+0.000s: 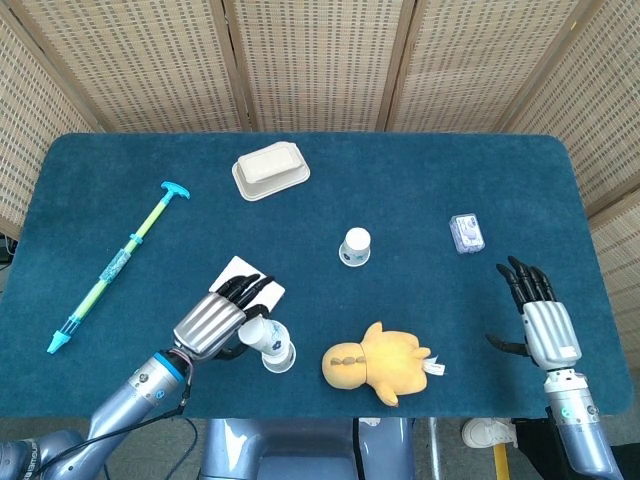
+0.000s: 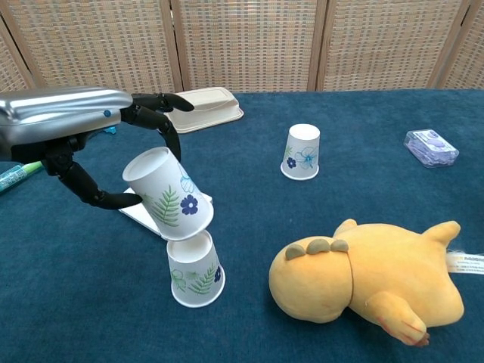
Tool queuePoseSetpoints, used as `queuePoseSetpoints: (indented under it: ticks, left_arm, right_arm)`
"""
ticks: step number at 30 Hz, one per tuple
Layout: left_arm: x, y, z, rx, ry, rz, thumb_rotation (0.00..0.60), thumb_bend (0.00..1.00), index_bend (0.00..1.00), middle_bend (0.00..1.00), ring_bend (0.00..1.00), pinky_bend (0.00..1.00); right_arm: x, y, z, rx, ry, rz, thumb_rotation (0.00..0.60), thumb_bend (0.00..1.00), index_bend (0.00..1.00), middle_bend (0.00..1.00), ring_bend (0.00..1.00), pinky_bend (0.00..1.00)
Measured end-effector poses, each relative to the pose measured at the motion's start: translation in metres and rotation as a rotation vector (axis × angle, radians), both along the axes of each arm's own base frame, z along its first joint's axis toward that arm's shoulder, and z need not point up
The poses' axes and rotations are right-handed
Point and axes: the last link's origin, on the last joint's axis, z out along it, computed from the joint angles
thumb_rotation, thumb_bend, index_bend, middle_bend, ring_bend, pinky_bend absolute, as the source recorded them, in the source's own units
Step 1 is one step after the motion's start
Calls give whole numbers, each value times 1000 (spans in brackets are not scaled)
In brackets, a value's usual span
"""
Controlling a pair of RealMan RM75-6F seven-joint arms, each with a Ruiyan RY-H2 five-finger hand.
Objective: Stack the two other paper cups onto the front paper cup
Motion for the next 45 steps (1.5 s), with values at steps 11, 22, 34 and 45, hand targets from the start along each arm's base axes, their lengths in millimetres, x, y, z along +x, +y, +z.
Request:
queuePoseSetpoints:
  ticks: [11,22,34,45]
  left_arm:
    - [7,-8,1,-17,38,-16,600,336,346,0,0,91]
    - [6,-5,-9,-32,74,5,600,335,333,0,0,91]
    - [6,-1,-27,-49,78,10,600,297,121,0,0,79]
    - [0,-8,-12,4,-14,29,600,296,109,0,0,79]
  right_arm:
    - [0,1,3,-7,-14,-1,600,174,0,0,0,0]
    - [-1,1,4,-11,-24,-4,600,174,0,0,0,0]
    - [-1,1,5,-10,-24,-4,600,175,0,0,0,0]
    - [-3,0,4,-2,-23,-12,600,175,0,0,0,0]
